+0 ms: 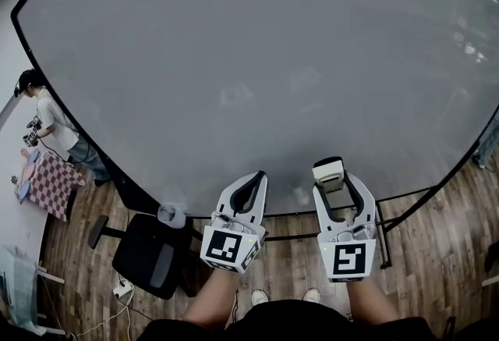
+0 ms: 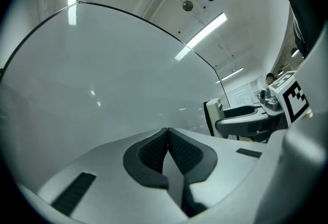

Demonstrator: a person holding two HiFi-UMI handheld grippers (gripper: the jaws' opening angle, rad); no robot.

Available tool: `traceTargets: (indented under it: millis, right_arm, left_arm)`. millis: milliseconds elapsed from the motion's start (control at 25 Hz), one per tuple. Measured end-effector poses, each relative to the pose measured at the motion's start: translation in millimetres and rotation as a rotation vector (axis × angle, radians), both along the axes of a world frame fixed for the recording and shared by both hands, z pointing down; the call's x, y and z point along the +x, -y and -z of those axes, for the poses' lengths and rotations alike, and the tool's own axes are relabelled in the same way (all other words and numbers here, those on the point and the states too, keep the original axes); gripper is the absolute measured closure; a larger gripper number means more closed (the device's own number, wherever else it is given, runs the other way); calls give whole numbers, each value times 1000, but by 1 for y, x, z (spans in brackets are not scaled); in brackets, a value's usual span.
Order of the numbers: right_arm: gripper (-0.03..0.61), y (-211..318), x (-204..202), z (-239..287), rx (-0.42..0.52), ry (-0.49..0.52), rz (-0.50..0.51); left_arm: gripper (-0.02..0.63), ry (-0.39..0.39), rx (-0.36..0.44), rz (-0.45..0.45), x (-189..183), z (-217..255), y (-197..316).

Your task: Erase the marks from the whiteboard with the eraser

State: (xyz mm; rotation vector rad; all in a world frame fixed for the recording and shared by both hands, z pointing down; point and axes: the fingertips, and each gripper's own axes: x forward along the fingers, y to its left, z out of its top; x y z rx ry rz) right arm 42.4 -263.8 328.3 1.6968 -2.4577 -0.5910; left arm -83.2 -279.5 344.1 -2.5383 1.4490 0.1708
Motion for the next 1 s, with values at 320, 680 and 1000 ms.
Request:
traceTargets:
  millis: [320, 680, 1000]
  right_arm:
    - [333, 6, 3, -16, -32, -7, -17]
    - [333, 6, -2, -26, -36, -28, -24]
    - [333, -3, 0, -28, -24, -59, -26]
  left_arm:
    - [595, 9, 14, 22, -19, -4, -5]
    - [595, 66, 32, -14, -11, -12, -11]
    - [595, 48, 17, -41, -5, -16, -19]
